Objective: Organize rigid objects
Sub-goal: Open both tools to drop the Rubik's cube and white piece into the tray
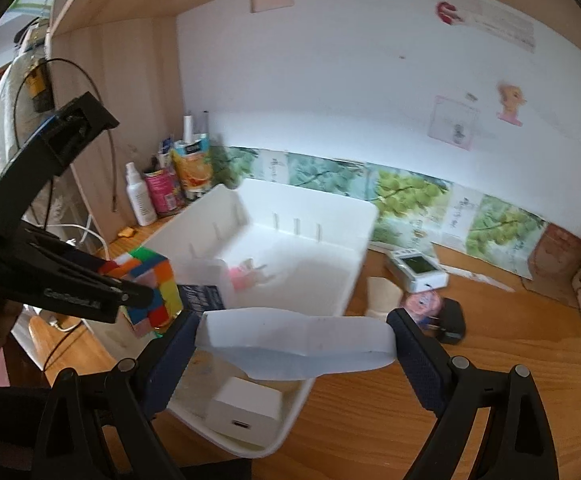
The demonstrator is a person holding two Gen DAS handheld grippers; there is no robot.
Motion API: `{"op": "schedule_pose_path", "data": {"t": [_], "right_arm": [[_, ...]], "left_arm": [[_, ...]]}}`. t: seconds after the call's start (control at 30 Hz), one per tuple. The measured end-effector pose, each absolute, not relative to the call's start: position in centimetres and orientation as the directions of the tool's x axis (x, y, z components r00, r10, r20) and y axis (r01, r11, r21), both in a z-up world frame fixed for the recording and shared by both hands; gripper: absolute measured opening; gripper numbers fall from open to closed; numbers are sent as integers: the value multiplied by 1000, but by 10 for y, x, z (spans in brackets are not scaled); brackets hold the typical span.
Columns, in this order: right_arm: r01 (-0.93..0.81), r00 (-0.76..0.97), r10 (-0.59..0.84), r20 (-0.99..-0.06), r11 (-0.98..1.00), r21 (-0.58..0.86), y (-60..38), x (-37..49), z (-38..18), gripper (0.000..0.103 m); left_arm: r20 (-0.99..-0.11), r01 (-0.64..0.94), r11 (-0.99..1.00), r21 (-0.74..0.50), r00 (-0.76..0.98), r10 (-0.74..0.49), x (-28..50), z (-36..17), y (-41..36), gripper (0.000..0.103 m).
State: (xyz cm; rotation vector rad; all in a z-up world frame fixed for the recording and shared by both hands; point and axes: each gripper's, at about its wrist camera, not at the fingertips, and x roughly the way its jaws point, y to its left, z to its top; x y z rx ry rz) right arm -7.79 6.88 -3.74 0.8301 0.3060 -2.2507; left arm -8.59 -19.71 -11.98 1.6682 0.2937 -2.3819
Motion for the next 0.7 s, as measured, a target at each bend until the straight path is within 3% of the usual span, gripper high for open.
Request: {"op": "schedule_pose_path", "data": {"t": [0.27, 0.37, 0.7], "right_arm": [[745, -481, -577, -660, -665, 39, 43, -67, -43, 95], [760, -473, -586, -658, -649, 31, 38, -63, -42, 98], [761, -484, -601, -636, -648, 34, 45, -58, -33, 98]], "left_arm": [[-930, 309, -946, -97, -366, -24, -79, -123, -215, 61], [-911, 304, -947, -103, -411, -33, -74, -115, -213, 72], [-833, 259, -958, -126, -552, -40, -60, -84, -197, 72]]}}
